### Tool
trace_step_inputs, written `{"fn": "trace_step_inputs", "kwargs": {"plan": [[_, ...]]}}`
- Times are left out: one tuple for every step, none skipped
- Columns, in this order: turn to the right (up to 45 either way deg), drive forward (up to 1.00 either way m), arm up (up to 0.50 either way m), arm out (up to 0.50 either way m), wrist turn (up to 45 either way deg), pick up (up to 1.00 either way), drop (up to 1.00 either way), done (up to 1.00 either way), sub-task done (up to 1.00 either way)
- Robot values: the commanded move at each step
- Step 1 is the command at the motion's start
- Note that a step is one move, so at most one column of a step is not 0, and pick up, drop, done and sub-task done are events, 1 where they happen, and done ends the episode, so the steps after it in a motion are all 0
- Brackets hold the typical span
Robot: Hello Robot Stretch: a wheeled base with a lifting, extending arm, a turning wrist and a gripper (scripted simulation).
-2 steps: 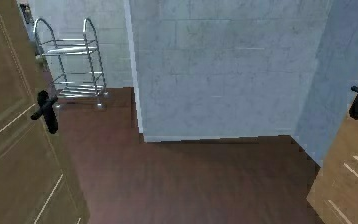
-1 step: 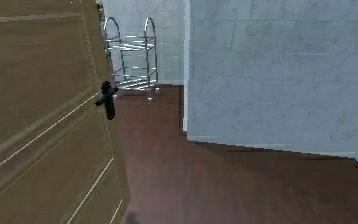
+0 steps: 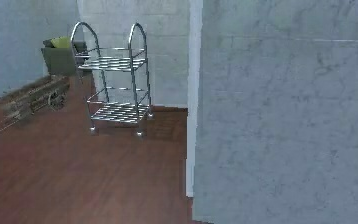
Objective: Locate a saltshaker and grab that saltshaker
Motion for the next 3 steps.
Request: {"fn": "trace_step_inputs", "kwargs": {"plan": [[0.0, 0.35, 0.00, 0.00, 0.0, 0.00, 0.00, 0.00, 0.00], [-21.0, 0.00, 0.00, 0.00, 0.0, 0.00, 0.00, 0.00, 0.00], [0.0, 0.85, 0.00, 0.00, 0.0, 0.00, 0.00, 0.00, 0.00]]}}
